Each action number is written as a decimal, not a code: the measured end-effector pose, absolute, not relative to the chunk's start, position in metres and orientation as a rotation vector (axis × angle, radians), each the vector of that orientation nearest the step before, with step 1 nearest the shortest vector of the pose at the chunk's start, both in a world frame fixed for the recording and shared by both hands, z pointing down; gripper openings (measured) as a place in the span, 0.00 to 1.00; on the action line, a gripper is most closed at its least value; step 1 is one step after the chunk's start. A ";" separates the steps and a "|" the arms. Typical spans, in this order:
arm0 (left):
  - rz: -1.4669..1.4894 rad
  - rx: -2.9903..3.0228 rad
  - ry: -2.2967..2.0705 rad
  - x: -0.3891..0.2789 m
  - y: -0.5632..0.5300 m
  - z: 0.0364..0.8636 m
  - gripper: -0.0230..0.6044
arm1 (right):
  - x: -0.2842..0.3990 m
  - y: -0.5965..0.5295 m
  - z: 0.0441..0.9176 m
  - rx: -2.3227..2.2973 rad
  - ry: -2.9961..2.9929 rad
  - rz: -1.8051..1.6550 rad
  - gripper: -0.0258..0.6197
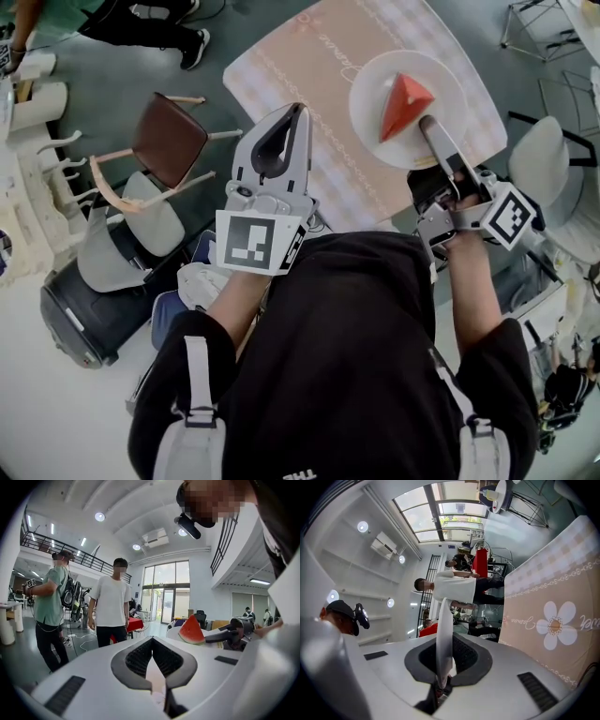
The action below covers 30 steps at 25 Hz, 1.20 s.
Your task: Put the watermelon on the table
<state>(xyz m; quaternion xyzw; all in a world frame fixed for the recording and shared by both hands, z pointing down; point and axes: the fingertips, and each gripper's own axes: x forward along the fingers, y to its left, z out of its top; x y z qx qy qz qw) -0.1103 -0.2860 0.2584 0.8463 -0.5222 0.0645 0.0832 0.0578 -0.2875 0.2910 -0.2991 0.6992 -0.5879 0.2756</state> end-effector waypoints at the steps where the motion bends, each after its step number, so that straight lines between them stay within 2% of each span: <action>1: 0.199 2.520 -1.557 -0.110 -0.287 0.262 0.05 | 0.057 -0.288 0.294 -0.805 1.878 -1.586 0.07; 30: 0.282 2.415 -1.501 -0.115 -0.311 0.379 0.05 | 0.060 -0.315 0.418 -0.888 1.874 -1.637 0.07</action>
